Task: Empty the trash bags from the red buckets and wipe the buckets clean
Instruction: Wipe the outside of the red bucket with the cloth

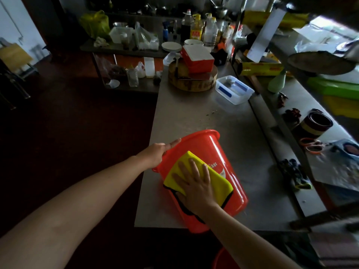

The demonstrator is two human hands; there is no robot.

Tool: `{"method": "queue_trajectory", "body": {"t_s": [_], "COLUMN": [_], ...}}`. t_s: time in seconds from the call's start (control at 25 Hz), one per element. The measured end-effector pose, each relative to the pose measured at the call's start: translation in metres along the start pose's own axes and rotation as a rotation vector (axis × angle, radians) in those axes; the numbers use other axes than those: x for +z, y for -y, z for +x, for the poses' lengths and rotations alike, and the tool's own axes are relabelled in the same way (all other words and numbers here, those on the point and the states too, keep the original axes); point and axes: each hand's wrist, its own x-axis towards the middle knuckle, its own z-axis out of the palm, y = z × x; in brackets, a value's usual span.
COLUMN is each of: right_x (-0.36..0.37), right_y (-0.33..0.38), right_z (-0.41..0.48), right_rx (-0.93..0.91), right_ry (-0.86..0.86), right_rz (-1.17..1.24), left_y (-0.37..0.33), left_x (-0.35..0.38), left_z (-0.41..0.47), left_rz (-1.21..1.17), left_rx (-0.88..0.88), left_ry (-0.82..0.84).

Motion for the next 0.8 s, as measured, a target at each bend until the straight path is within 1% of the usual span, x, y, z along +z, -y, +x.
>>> {"method": "queue_trajectory", "body": {"t_s": [0.08, 0.2, 0.32, 0.36, 0.4, 0.44, 0.52, 0.6, 0.72, 0.8], "right_x": [-0.009, -0.013, -0.009, -0.009, -0.009, -0.009, -0.008, -0.003, 0.017, 0.022], "right_y": [-0.021, -0.066, -0.104, -0.109, -0.108, -0.100, -0.070, -0.032, 0.005, 0.009], "right_z": [-0.001, -0.006, -0.016, -0.020, -0.025, -0.030, -0.042, -0.053, -0.061, -0.060], "right_rx": [0.095, 0.382, 0.661, 0.708, 0.730, 0.729, 0.646, 0.490, 0.248, 0.164], "right_ry": [-0.022, 0.018, 0.081, 0.101, 0.116, 0.114, 0.044, -0.029, -0.031, -0.025], "right_rz": [0.088, 0.318, 0.634, 0.691, 0.698, 0.647, 0.429, 0.248, 0.063, 0.014], "left_y": [0.003, 0.000, -0.009, -0.012, -0.014, -0.017, -0.019, -0.019, -0.017, -0.012], "left_x": [0.003, 0.003, 0.001, 0.001, 0.001, 0.001, 0.000, 0.001, 0.003, 0.003], "left_z": [-0.001, -0.005, -0.003, -0.002, -0.001, -0.001, -0.001, -0.001, -0.001, -0.002], "left_rz": [0.006, 0.019, 0.054, 0.068, 0.081, 0.087, 0.103, 0.113, 0.105, 0.087], "left_rx": [-0.007, -0.018, -0.040, -0.041, -0.043, -0.046, -0.053, -0.051, -0.037, -0.036], "left_ry": [-0.006, -0.018, -0.016, -0.022, -0.026, -0.029, -0.027, -0.023, -0.021, -0.027]}}
